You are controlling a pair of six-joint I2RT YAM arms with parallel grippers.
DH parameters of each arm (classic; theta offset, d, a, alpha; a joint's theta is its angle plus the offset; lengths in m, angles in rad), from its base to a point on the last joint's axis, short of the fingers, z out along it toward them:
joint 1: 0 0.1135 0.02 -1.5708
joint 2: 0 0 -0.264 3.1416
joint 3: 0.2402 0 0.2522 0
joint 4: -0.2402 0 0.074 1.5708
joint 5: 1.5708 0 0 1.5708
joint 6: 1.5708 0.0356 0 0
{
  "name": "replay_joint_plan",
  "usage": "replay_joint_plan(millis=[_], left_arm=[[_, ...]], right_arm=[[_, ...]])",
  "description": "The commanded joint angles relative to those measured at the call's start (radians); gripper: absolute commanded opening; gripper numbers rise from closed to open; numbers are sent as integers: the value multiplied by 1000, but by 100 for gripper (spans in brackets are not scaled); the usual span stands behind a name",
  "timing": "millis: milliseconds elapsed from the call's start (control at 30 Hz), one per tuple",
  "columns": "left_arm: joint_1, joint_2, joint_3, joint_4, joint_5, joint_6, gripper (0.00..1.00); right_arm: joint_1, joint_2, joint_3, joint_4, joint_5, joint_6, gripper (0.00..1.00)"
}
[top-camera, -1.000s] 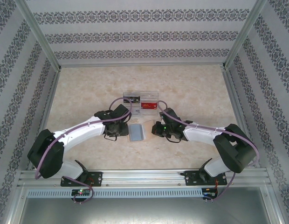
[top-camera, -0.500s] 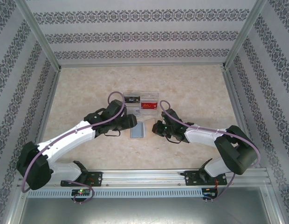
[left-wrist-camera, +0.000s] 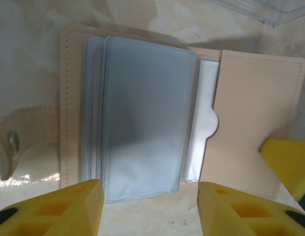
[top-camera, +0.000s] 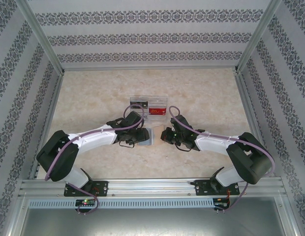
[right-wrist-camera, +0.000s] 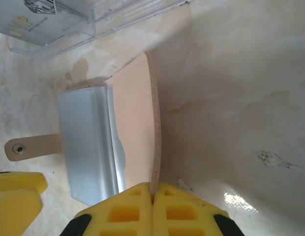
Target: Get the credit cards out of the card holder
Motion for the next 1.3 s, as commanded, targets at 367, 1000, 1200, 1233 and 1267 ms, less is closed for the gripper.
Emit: replay_joint_plan(millis=[367, 1000, 1200, 1233, 1267], left_arm=[[-11, 71, 0, 38, 1, -13, 52], [-10, 56, -2, 182, 115, 13, 67], [-11, 27, 20, 112, 87, 44, 90], [-10, 22, 24, 105, 86, 48, 95], [-10, 20, 26, 96, 84, 51, 100]], right_arm=[[-2, -6, 8, -2, 7, -3, 0], [-6, 14, 25, -9, -2, -13, 0], [-8, 11, 24, -11, 0, -14, 0], [-10, 13, 24, -11, -1, -14, 0], [-9, 13, 24, -11, -1, -14, 0]])
